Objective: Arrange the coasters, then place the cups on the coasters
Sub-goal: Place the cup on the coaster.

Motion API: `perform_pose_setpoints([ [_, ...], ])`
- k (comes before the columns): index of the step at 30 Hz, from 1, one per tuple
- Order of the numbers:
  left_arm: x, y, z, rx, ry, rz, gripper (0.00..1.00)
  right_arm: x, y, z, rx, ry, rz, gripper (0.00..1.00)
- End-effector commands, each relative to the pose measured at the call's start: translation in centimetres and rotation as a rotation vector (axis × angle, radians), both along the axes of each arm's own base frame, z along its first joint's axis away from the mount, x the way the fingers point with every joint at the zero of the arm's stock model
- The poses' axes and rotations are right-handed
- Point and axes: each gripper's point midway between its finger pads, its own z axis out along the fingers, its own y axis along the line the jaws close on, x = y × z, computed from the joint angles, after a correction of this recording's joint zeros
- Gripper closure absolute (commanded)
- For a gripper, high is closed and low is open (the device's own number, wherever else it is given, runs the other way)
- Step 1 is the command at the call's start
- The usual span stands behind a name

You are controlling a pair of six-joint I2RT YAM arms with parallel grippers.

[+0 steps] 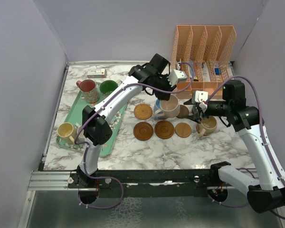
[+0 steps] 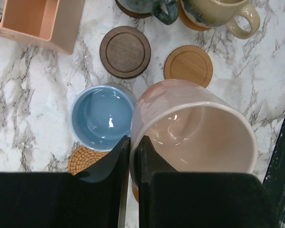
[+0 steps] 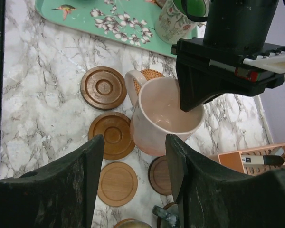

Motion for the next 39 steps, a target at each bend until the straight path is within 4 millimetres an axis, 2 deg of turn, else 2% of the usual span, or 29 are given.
perform_pose_setpoints([
  [1, -0.8, -1.7, 1.7, -0.042, 0.005, 0.004, 1.0, 0.3, -0.9, 0.2, -0.071, -0.017, -0.023, 0.45],
  [12, -1.1, -3.4, 0.3, -0.028, 0.054, 0.002, 1.0, 1.3, -2.2, -2.5, -0.197, 0.0, -0.053, 0.46],
  [21, -2.4, -4.8, -1.1, -0.004, 0.093, -0.016, 1.0, 0.6, -2.7, -5.0, -0.272, 0.035, -0.01, 0.46],
  [29, -3.8, -5.8, -1.9, 0.007, 0.119, -0.058, 1.0, 0.3, -2.2, -6.2, -0.309, 0.059, 0.014, 0.46],
  [39, -4.1, -5.7, -2.1, 0.012, 0.123, -0.076, 1.0, -0.7, -1.9, -8.3, -0.379, 0.103, 0.042, 0.49],
])
